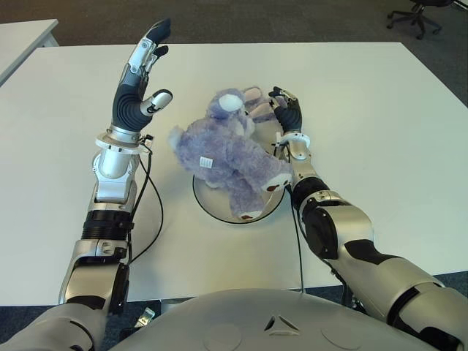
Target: Put the doll into the plate.
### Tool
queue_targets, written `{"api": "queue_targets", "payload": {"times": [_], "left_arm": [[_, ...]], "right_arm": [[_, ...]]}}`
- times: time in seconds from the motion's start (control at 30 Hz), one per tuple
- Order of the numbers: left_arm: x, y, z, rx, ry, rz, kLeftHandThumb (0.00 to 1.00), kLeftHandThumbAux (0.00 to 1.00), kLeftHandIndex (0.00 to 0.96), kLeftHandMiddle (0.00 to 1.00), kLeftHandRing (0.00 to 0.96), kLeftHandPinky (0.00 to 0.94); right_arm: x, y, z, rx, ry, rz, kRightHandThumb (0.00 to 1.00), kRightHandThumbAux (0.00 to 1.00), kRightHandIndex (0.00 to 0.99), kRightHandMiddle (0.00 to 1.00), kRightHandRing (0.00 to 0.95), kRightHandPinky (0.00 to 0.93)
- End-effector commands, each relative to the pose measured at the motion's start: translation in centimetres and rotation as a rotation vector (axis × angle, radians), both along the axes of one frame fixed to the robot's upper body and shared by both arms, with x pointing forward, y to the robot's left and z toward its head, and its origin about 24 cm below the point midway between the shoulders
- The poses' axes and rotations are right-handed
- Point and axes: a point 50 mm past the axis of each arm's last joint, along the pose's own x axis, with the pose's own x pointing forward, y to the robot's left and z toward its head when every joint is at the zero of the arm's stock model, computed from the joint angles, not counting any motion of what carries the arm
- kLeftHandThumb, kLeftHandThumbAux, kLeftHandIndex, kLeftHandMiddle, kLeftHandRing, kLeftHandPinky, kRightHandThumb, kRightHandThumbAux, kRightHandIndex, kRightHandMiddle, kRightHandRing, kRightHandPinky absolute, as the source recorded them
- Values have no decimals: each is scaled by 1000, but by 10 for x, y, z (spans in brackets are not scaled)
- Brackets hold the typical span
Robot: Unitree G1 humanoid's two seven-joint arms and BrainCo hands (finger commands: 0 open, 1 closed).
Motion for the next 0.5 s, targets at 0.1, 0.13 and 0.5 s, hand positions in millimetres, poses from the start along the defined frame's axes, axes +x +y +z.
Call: {"api": "queue_targets", "payload": {"times": [0.1,0.13,0.5], "left_arm": [[9,0,-13,-35,64,50,69,345,0,32,25,48],[11,-1,-13,-37,69,56,65,350,0,32,24,46],[22,6,-23,-125,143,87,54,362,0,52,36,59]], "right_arm": [[-29,-5,-53,13,219,-14,680,734,397,159,158,215],[-29,-5,-53,14,218,-14,681,734,397,159,158,215],[-28,-6,-52,15,217,-14,681,735,397,158,156,213]]}}
